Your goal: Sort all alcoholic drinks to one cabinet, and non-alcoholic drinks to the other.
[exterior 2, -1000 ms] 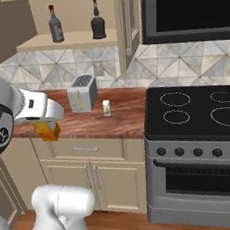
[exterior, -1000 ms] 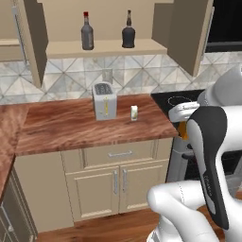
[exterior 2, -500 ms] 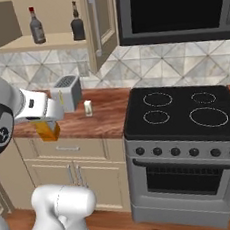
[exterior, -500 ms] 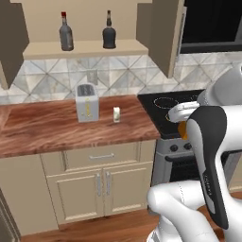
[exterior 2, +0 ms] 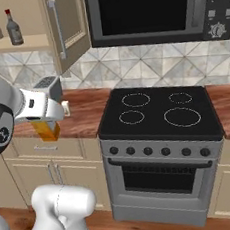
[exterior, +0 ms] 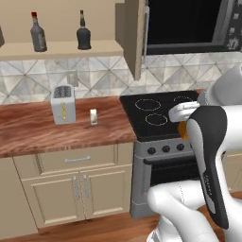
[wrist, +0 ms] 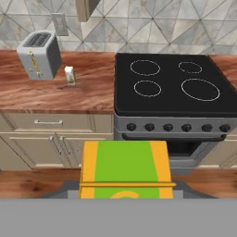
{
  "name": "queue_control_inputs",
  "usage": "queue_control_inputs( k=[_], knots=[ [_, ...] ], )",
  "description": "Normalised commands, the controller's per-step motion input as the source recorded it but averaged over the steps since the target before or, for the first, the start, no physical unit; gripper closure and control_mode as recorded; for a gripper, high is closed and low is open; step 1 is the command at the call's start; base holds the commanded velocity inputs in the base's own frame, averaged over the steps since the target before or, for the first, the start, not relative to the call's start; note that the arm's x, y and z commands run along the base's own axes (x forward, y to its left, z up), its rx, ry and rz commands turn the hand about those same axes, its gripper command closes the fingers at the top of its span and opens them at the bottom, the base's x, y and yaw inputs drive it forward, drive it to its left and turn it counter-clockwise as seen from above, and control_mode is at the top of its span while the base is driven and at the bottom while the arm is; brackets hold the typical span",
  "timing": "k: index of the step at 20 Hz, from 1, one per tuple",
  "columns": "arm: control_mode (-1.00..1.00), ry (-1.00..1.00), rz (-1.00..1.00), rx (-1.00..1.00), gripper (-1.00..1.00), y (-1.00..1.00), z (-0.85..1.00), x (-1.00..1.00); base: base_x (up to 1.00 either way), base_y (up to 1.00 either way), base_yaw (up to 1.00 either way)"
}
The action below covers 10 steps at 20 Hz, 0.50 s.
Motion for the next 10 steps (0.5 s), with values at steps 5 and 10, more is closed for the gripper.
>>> queue_control_inputs(
  k=[5,10],
  knots=[
    [1.00,0.00,0.00,0.00,1.00,0.00,0.00,0.00,-0.17,-0.59,0.00],
    [1.00,0.00,0.00,0.00,1.00,0.00,0.00,0.00,-0.08,-0.60,0.00]
  ],
)
